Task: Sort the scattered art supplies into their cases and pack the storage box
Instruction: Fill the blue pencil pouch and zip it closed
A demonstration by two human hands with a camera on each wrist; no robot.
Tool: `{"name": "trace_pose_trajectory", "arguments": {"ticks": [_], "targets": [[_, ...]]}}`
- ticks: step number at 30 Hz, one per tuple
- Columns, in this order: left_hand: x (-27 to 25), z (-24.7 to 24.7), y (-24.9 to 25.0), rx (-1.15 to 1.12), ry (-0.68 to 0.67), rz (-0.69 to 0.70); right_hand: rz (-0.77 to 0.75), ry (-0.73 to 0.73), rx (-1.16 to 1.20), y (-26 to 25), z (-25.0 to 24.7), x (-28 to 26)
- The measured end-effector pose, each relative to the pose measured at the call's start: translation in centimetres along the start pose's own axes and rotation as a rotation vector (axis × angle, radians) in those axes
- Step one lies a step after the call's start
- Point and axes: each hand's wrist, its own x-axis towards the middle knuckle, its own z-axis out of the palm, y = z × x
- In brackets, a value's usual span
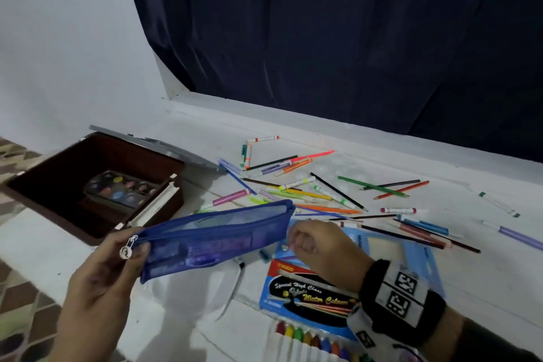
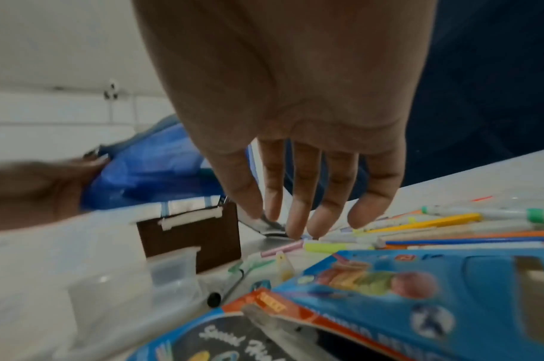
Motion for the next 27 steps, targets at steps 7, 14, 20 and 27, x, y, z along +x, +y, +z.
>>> {"name": "trace_pose_trajectory", "arguments": {"ticks": [7,14,20,27], "targets": [[2.2,-3.5,-1.8,-0.005,-0.047,0.012,-0.011,-0.23,-0.596,-2.3,4.0,4.8],[3.2,-4.2,-2.9,-0.116,-0.151,-0.162,0.04,-0.26,-0.737,-3.7,5.2,6.0],[4.7,-4.2,-2.0,-0.152,-0.19,-0.166,0.174,0.111,-0.15,-3.4,3.1,6.3],[4.4,-0.8,-1.7,-0.238,-0.299,-0.183,-0.072,0.517,0.226,-7.6,-1.1,3.7]]}}
